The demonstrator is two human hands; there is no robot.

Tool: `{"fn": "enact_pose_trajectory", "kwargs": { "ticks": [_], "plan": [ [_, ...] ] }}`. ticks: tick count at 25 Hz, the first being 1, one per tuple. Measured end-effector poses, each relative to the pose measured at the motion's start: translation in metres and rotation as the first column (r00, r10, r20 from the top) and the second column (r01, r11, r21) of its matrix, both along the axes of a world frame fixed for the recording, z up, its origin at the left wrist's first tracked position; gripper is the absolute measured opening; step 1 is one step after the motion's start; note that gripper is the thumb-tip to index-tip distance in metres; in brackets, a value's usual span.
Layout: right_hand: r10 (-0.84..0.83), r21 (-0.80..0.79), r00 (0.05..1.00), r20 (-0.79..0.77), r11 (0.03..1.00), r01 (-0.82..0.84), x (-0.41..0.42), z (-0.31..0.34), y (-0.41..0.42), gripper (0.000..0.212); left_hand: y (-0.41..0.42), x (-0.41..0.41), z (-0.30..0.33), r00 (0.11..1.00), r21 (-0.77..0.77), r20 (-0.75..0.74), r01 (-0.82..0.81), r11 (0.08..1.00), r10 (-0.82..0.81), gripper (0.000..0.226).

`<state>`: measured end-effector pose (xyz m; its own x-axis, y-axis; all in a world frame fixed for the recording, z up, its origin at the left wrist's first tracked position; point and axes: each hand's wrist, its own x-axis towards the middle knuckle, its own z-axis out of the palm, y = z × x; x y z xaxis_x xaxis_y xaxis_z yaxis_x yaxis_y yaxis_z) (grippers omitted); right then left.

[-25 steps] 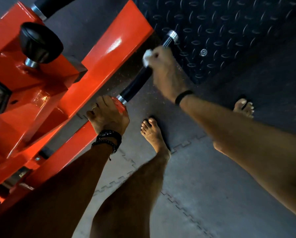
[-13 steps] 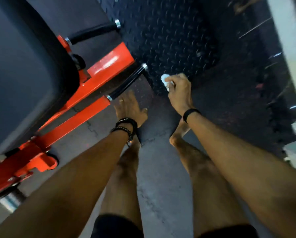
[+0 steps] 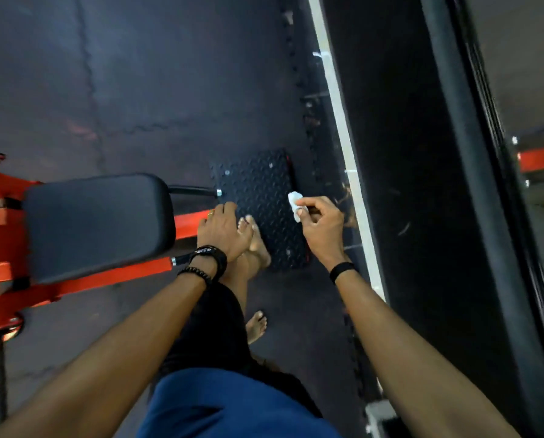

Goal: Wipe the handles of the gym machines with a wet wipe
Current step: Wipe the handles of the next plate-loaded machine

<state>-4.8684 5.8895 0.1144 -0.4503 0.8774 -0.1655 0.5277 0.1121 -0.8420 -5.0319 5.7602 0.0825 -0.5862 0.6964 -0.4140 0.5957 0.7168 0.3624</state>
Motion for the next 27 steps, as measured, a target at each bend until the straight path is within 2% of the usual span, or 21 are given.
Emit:
{"fn": "enact_pose_trajectory", "kwargs": {
  "ticks": [4, 8, 11, 14, 18, 21, 25, 27],
  "plan": [
    [0.113, 0.047, 0.993, -0.046, 0.993, -0.111, -0.080, 0.016, 0.087, 0.016, 0.061, -0.054, 0.011, 0.997, -0.019, -0.004, -0.080, 0.997, 0.080, 0.051],
    [0.309, 0.004, 0.951, 0.029, 0.951, -0.309, -0.158, 0.044, 0.161, 0.015, 0.112, -0.106, 0.034, 0.965, -0.097, 0.055, -0.250, 0.963, 0.256, 0.055],
    [0.433, -0.005, 0.901, 0.039, 0.901, -0.433, -0.218, 0.076, 0.210, 0.013, 0.143, -0.139, 0.066, 0.957, -0.106, 0.038, -0.281, 0.954, 0.286, 0.055],
    [0.563, 0.007, 0.825, 0.049, 0.825, -0.564, -0.268, 0.109, 0.239, 0.013, 0.164, -0.173, 0.095, 0.954, -0.103, 0.003, -0.299, 0.949, 0.301, 0.058],
    [0.720, 0.018, 0.692, 0.048, 0.692, -0.722, -0.342, 0.132, 0.272, 0.015, 0.182, -0.220, 0.121, 0.898, -0.065, -0.038, -0.440, 0.896, 0.439, 0.061],
    [0.818, 0.046, 0.573, 0.050, 0.571, -0.820, -0.402, 0.135, 0.289, 0.015, 0.183, -0.241, 0.117, 0.803, -0.074, -0.075, -0.596, 0.800, 0.591, 0.062],
    [0.957, 0.063, 0.286, 0.052, 0.283, -0.957, -0.492, 0.122, 0.319, 0.013, 0.188, -0.267, 0.086, 0.575, -0.101, -0.097, -0.818, 0.566, 0.813, 0.064],
    [0.990, 0.082, 0.142, 0.025, 0.140, -0.987, -0.530, 0.114, 0.339, 0.014, 0.198, -0.269, 0.071, 0.431, -0.137, -0.114, -0.899, 0.415, 0.895, 0.065]
  ]
}}
